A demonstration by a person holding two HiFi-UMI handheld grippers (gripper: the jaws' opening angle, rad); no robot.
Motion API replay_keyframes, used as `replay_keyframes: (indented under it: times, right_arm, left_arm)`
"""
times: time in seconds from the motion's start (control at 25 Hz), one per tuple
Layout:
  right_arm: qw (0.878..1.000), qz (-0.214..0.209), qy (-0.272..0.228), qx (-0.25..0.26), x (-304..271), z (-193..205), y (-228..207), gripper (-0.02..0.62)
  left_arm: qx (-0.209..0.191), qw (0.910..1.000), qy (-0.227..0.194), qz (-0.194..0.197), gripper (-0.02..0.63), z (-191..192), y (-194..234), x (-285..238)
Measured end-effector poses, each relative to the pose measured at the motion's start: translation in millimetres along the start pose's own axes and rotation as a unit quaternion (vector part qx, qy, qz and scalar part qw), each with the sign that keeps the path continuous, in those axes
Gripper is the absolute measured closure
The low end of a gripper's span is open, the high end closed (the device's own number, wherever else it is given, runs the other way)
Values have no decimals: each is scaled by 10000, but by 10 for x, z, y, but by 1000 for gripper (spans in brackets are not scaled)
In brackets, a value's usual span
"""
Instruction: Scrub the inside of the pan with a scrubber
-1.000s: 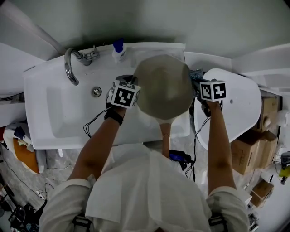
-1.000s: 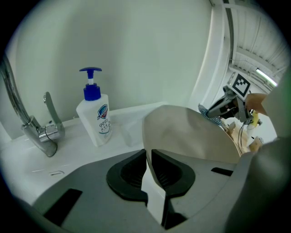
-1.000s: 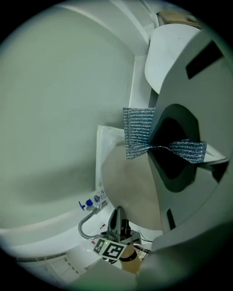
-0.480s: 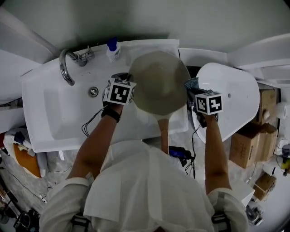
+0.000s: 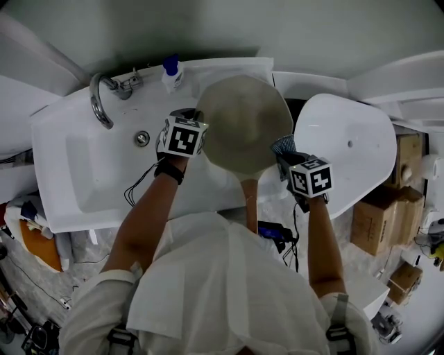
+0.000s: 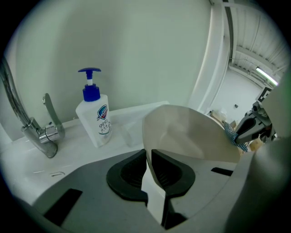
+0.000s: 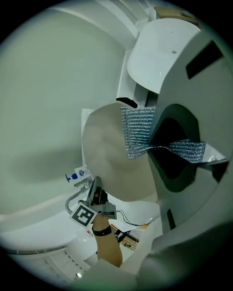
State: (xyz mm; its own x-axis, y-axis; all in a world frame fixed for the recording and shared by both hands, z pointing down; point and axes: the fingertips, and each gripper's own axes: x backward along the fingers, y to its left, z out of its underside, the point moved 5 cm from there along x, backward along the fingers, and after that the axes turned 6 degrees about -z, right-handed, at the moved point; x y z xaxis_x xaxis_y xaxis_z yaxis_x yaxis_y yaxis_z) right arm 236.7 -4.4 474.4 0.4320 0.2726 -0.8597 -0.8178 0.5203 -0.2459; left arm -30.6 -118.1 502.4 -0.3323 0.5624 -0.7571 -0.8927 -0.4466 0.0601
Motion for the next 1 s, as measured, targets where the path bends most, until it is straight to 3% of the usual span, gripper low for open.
replay_keyframes:
  times: [0.48, 0.68, 1.0]
  right_arm:
    - [9977, 609, -205, 210, -81, -565, -747, 558]
    - [9982, 535, -160, 201, -29, -384, -551, 558]
    - [9998, 70, -73, 191, 22, 47, 88, 558]
  left_arm:
    - [-32, 10000, 23, -19, 561, -4, -7, -5]
    - [-17, 10000, 10, -7, 561, -8, -7, 6]
    - [-32, 10000, -4, -19, 561, -8, 3, -7]
